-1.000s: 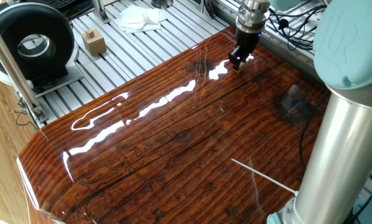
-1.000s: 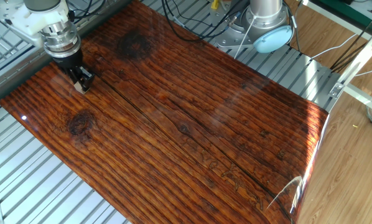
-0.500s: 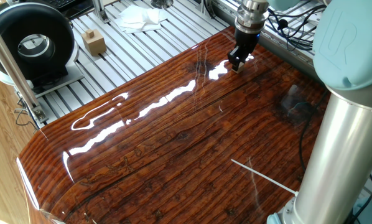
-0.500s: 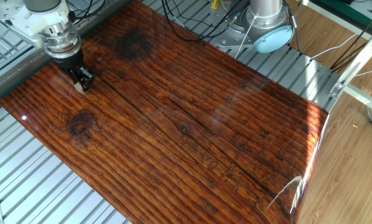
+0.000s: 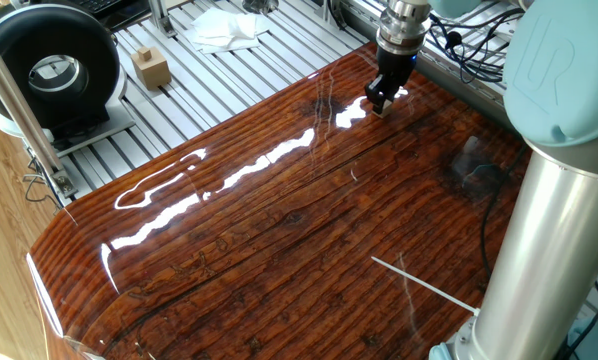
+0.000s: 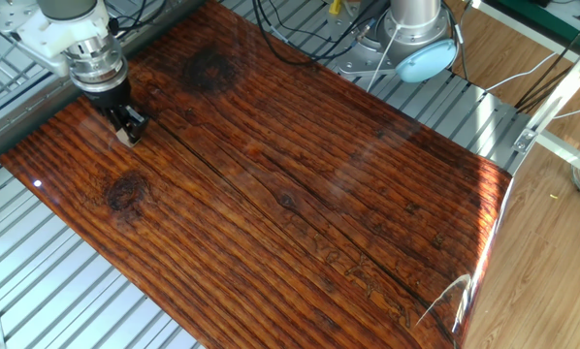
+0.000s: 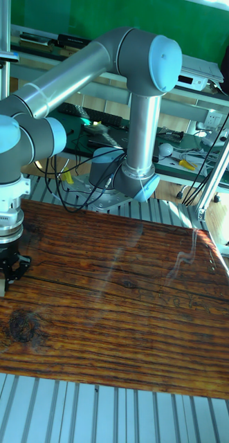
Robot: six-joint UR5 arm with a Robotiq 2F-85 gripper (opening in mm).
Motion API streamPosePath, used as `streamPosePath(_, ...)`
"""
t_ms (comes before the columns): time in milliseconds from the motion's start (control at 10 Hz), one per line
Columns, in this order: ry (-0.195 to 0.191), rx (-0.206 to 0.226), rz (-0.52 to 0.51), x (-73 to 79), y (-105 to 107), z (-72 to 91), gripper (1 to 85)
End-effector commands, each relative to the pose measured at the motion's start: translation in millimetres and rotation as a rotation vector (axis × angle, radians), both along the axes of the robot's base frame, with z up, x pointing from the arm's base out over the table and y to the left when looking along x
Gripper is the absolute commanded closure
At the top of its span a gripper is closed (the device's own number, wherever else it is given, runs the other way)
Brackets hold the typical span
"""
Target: Hold a small block with the gripper and sweep it from left to right on the table
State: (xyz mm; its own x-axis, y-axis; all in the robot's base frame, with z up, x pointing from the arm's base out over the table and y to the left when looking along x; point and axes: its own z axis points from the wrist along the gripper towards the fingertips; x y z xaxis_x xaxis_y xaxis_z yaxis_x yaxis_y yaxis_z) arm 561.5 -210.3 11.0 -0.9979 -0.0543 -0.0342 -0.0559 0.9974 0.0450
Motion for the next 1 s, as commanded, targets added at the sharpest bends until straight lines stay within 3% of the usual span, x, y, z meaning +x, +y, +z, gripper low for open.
streamPosePath(0,-0.002,0.013,-0.012,1.1,3.4,1.3,84.7)
streamPosePath(900,0.003,0.028,-0.023,1.5,10.8,2.0,84.7)
